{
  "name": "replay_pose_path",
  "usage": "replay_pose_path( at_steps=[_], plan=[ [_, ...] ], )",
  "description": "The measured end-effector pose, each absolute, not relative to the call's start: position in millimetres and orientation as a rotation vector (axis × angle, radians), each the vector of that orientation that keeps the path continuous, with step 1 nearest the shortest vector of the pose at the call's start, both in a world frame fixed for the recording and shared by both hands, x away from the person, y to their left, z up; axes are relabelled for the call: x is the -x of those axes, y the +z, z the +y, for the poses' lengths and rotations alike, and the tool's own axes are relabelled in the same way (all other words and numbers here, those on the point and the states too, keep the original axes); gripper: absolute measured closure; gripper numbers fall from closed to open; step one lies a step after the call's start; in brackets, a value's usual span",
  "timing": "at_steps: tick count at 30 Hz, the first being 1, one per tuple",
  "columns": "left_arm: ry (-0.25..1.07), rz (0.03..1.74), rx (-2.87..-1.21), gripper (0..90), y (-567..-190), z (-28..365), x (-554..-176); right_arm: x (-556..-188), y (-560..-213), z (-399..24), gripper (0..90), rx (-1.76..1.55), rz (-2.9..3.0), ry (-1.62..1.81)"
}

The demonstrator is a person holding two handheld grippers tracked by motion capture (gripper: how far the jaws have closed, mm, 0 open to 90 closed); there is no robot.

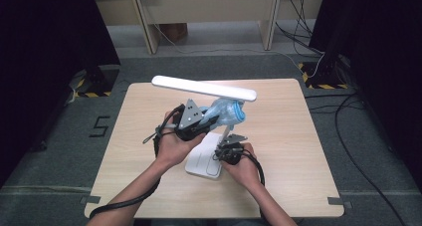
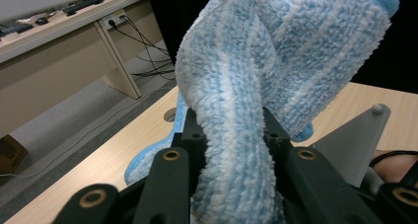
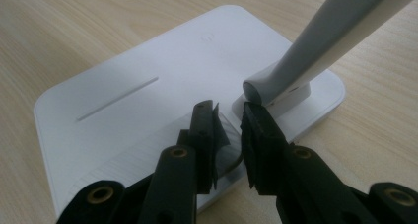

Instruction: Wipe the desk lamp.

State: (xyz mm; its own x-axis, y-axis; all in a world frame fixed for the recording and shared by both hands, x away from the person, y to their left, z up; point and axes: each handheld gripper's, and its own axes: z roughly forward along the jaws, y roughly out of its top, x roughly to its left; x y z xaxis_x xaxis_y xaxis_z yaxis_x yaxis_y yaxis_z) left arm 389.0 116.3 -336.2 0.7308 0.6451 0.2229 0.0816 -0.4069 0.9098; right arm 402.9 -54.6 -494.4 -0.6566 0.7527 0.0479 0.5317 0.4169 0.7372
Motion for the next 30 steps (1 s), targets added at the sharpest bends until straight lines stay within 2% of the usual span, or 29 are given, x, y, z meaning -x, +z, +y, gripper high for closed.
replay_pose_path(
  at_steps=[9,30],
  plan=[
    [0.736,0.558,-1.934,71.2,-342,113,-390,-403,-495,-55,75.7,-1.112,2.382,1.087],
    [0.742,0.558,-1.984,71.3,-359,109,-395,-403,-495,-55,75.7,-1.114,2.384,1.095]
  ],
)
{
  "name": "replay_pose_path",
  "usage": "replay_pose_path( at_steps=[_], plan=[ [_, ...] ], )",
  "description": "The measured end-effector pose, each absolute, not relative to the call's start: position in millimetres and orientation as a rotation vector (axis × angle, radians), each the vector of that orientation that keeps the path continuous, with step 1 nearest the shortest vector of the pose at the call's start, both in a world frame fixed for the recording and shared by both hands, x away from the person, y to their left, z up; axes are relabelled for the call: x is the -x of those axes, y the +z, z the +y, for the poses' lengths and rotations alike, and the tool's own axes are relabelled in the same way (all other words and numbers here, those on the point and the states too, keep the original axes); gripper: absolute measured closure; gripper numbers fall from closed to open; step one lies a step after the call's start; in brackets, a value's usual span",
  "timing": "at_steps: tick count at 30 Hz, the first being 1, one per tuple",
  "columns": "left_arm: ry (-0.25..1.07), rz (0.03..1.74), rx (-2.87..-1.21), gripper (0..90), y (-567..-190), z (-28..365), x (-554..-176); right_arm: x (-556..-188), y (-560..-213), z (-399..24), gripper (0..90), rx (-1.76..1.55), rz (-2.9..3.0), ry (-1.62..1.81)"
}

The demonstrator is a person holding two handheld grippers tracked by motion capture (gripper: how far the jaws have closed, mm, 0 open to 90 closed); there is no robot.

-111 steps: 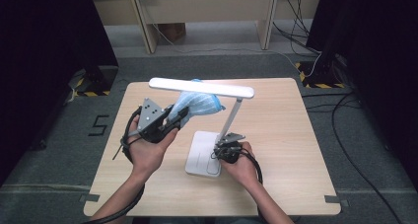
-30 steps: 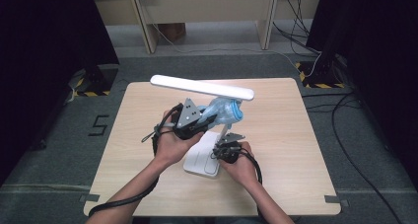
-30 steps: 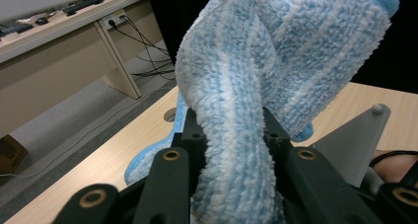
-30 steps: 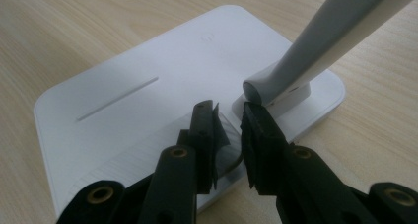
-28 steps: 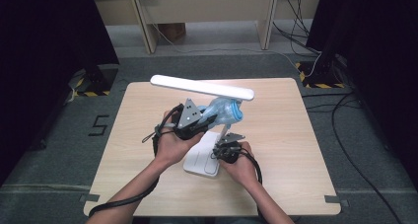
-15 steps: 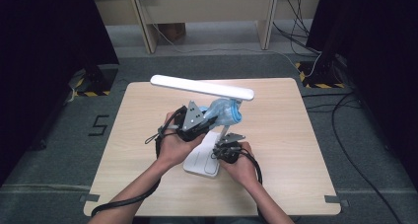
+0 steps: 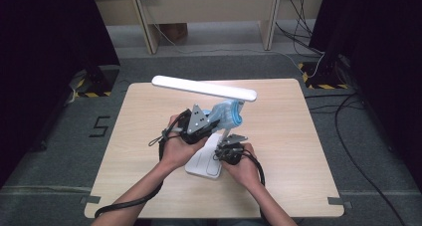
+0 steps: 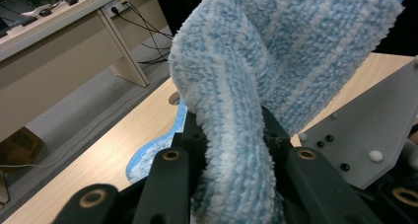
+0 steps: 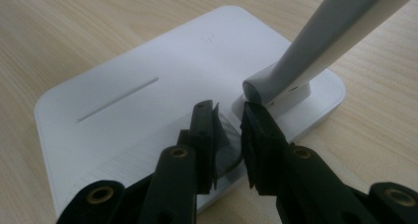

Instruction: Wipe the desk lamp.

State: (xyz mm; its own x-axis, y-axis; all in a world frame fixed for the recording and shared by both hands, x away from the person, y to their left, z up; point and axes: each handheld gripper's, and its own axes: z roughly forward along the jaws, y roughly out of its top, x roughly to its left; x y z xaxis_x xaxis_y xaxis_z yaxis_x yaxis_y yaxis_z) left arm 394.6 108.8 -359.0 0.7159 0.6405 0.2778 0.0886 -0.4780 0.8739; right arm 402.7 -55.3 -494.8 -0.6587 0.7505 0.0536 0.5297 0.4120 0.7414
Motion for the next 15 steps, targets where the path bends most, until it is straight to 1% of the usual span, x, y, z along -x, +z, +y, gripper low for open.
replay_pose_path(
  at_steps=[15],
  plan=[
    [0.742,0.557,-2.002,71.4,-367.2,108.1,-397.2,-403.5,-495.3,-56.3,75.6,-1.107,2.384,1.102]
  ],
)
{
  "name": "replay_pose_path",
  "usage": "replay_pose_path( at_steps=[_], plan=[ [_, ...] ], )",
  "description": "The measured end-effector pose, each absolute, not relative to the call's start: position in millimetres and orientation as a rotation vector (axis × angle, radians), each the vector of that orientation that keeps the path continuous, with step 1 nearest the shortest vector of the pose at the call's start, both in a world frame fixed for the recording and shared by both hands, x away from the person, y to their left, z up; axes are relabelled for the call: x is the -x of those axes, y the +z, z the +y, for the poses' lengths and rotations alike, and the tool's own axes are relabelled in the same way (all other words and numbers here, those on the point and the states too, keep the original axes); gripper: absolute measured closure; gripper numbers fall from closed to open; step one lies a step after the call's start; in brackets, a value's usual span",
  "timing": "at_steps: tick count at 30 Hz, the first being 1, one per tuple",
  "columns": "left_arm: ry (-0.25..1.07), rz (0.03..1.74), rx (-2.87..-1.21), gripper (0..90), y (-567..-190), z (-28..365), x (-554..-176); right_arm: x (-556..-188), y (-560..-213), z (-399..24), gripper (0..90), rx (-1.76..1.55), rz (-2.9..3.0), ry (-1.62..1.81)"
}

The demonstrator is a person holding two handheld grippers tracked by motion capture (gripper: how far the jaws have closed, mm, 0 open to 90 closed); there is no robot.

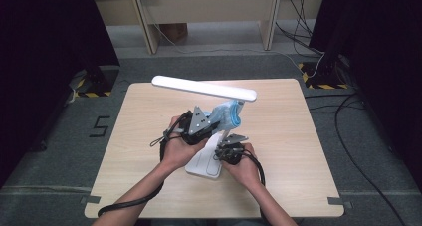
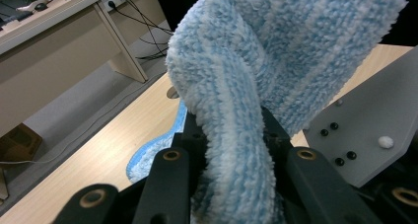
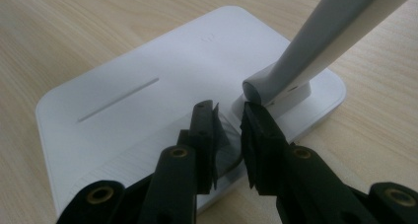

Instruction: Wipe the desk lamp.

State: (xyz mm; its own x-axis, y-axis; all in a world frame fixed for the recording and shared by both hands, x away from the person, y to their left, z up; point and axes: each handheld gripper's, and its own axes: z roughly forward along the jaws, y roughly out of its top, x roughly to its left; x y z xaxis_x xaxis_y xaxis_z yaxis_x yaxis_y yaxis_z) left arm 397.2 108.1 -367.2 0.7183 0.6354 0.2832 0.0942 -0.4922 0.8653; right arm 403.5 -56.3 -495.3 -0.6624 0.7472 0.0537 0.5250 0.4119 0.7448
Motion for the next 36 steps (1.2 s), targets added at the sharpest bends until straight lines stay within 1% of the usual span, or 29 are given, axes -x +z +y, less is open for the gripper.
replay_pose_path(
  at_steps=[15,36],
  plan=[
    [0.758,0.550,-2.034,71.3,-377,106,-397,-401,-498,-58,74.5,-1.116,2.356,1.139],
    [0.770,0.578,-2.052,71.3,-385,111,-403,-403,-496,-57,75.1,-1.084,2.388,1.117]
  ],
)
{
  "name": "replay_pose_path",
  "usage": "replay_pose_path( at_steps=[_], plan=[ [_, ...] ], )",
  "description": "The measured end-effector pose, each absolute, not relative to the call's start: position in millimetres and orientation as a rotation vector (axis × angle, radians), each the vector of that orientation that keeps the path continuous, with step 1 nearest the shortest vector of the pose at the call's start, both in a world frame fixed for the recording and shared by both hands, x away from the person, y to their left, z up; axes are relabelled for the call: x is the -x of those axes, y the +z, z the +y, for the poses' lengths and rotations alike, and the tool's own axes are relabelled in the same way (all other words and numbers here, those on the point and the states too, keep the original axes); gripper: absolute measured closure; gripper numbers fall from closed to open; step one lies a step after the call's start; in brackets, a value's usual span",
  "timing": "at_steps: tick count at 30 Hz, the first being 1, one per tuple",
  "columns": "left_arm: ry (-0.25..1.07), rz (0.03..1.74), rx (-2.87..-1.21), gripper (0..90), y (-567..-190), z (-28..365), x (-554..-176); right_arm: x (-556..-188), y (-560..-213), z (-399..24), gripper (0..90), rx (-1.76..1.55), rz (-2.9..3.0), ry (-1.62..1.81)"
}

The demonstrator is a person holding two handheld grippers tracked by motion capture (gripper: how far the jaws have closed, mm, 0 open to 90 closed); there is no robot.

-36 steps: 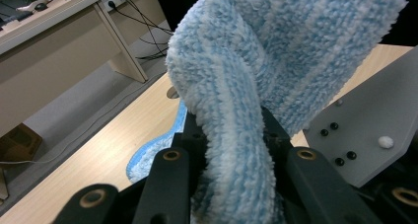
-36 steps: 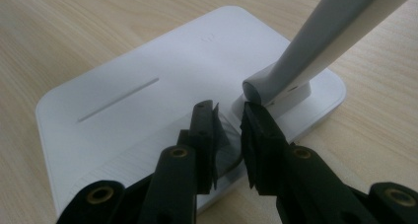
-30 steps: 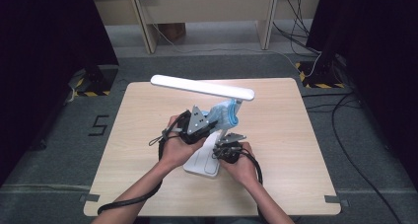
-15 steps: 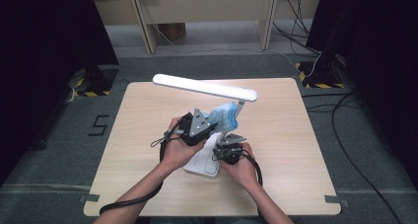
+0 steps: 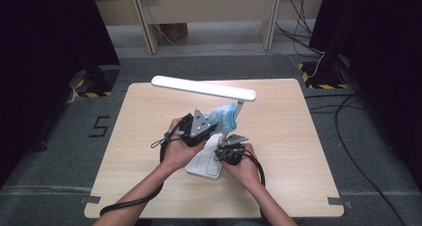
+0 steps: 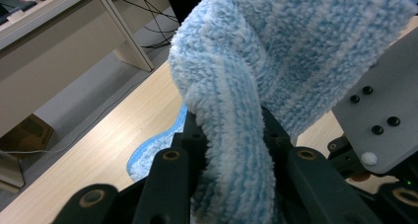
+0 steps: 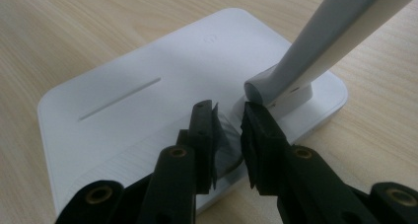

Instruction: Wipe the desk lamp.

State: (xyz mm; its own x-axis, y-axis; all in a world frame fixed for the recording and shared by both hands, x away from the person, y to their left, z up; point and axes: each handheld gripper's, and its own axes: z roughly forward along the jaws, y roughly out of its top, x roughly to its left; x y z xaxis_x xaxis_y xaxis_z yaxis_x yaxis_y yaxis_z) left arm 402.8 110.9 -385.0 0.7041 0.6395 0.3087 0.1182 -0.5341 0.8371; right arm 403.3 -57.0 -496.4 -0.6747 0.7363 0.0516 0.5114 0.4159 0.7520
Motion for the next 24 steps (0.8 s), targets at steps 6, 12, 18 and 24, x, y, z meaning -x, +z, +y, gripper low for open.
replay_pose_path(
  at_steps=[6,12,18,24],
  plan=[
    [0.771,0.575,-2.067,71.3,-391,111,-404,-404,-496,-58,75.1,-1.087,2.390,1.122],
    [0.775,0.573,-2.081,71.2,-396,112,-404,-404,-497,-58,75.1,-1.090,2.389,1.125],
    [0.780,0.563,-2.099,71.2,-401,111,-405,-404,-497,-59,75.1,-1.095,2.387,1.130],
    [0.788,0.557,-2.124,71.2,-409,111,-405,-404,-498,-59,75.1,-1.102,2.385,1.147]
  ],
)
